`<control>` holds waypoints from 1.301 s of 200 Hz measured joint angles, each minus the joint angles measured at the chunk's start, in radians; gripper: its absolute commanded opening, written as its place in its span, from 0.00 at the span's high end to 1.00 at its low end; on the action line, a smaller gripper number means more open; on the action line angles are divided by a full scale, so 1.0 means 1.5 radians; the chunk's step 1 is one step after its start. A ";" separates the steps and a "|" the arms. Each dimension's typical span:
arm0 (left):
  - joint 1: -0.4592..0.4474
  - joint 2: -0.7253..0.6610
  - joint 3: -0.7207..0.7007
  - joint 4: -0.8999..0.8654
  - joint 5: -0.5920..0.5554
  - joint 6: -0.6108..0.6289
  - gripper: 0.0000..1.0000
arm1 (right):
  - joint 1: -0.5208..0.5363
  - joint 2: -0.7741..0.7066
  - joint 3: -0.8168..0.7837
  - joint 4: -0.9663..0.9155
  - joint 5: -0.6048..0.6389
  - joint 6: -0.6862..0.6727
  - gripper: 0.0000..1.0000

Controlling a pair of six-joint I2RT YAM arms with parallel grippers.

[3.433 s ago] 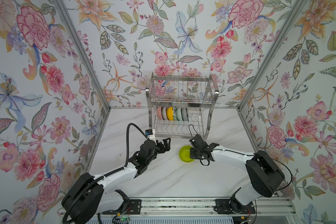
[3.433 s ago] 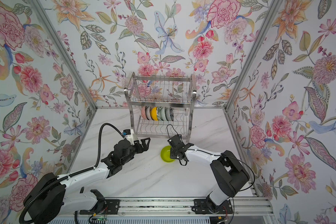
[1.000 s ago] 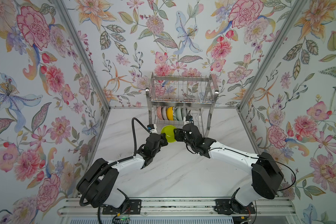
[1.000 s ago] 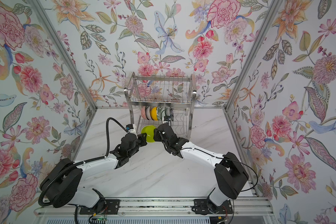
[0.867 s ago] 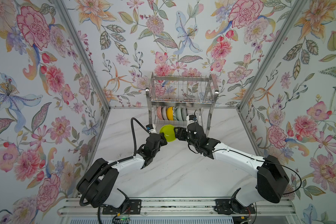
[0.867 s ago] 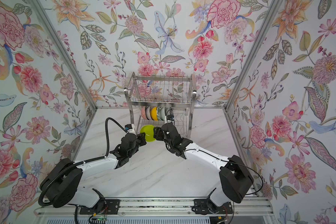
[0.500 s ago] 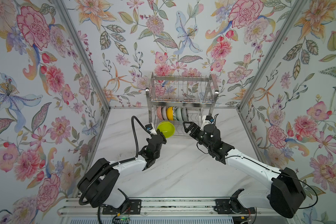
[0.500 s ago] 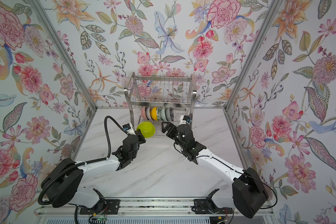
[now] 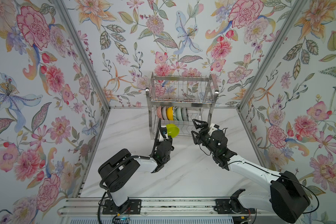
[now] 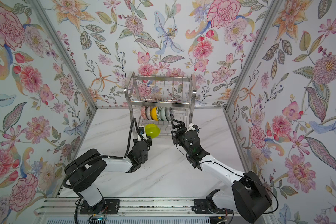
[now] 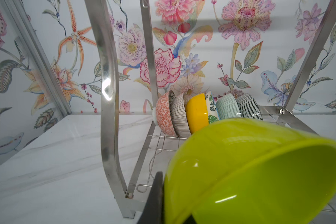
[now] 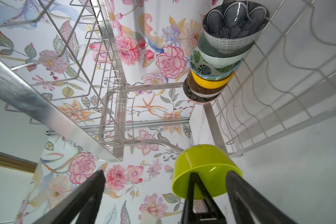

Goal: Load bowls into a dish rack
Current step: Place the bowl in the dish rack.

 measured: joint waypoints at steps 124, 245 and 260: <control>-0.022 0.055 0.029 0.095 -0.016 0.123 1.00 | 0.036 0.191 0.017 0.250 -0.039 0.206 0.25; -0.051 0.084 0.050 0.163 -0.033 0.183 1.00 | 0.050 0.232 0.064 0.257 -0.024 0.246 0.78; -0.051 0.085 0.053 0.167 -0.033 0.189 1.00 | 0.051 0.232 0.064 0.256 -0.022 0.249 0.84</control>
